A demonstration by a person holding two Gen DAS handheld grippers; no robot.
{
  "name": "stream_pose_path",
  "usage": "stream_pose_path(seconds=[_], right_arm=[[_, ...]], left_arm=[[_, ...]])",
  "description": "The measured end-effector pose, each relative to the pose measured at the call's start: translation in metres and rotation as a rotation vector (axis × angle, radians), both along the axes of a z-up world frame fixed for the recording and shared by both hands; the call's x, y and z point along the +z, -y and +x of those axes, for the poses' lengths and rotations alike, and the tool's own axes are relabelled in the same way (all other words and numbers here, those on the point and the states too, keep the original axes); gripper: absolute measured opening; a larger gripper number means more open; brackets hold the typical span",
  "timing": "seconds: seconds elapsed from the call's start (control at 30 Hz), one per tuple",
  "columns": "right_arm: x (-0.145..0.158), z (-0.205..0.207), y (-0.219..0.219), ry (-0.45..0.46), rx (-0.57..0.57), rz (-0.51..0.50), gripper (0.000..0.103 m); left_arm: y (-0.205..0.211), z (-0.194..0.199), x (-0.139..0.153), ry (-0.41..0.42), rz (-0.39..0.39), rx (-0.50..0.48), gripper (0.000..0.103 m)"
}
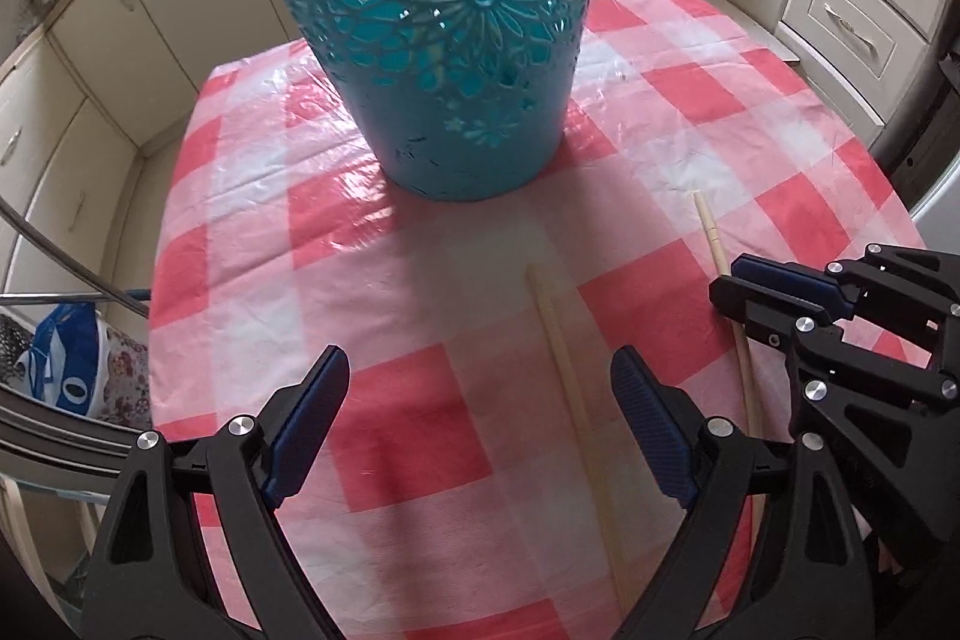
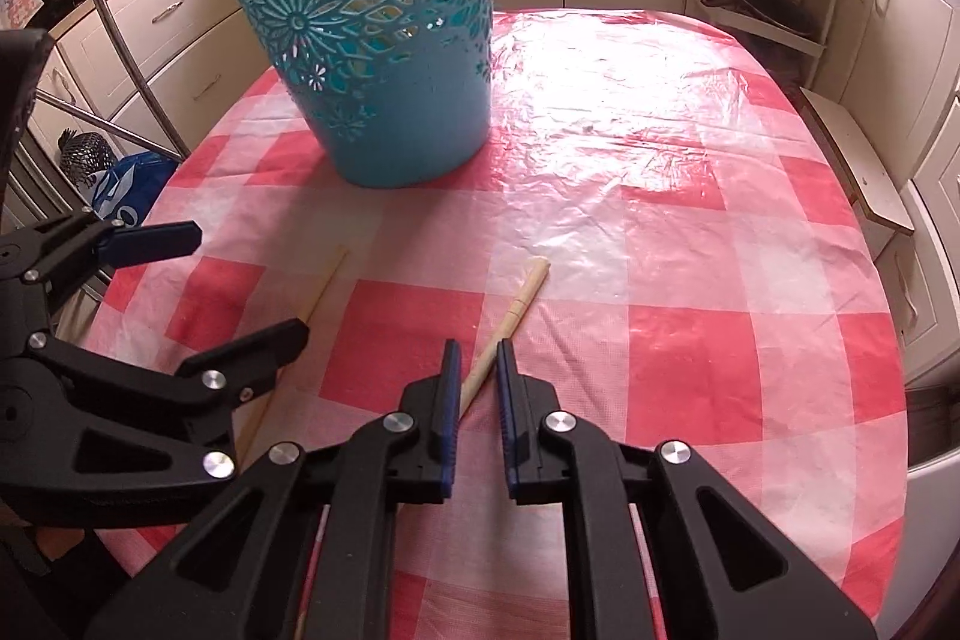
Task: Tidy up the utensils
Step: 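Close the left gripper on a stick while the right gripper closes on another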
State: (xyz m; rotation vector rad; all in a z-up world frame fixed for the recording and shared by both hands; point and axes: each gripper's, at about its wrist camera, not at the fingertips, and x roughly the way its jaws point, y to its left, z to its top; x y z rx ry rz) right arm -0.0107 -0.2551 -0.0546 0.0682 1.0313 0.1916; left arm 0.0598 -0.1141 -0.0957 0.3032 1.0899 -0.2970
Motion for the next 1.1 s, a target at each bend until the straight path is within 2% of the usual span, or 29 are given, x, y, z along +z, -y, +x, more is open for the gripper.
stream_pose_path(seconds=[0.37,0.5,0.7,0.77,0.8,0.83,0.9,1.0,1.1], right_arm=[[0.001,0.001,0.005,0.0,-0.028,0.006,0.013],[0.0,0.003,0.006,0.002,-0.035,0.006,0.013],[0.0,0.006,0.006,0.003,-0.039,0.004,0.013],[0.0,0.007,0.005,0.004,-0.035,0.001,0.013],[0.0,0.007,0.005,0.004,-0.03,-0.001,0.013],[0.0,0.008,0.003,0.004,-0.022,-0.002,0.013],[0.001,0.007,-0.001,0.004,0.005,0.0,0.013],[0.001,0.006,-0.007,0.005,0.039,-0.001,0.013],[0.003,0.007,-0.003,0.004,0.015,-0.001,0.015]], left_arm=[[0.01,0.001,-0.01,-0.02,-0.009,-0.017,0.084],[0.009,0.0,-0.009,-0.032,-0.06,-0.018,0.07],[0.012,-0.003,-0.007,-0.02,-0.077,-0.036,0.054],[0.013,-0.005,-0.006,-0.014,-0.085,-0.049,0.044],[0.015,-0.006,-0.005,-0.011,-0.089,-0.061,0.034],[0.016,-0.006,-0.005,-0.013,-0.096,-0.073,0.019],[0.014,-0.005,-0.004,-0.027,-0.116,-0.077,0.005],[0.004,0.001,-0.003,-0.027,-0.132,-0.032,0.004],[-0.009,0.008,-0.004,-0.04,-0.156,0.019,0.004]])
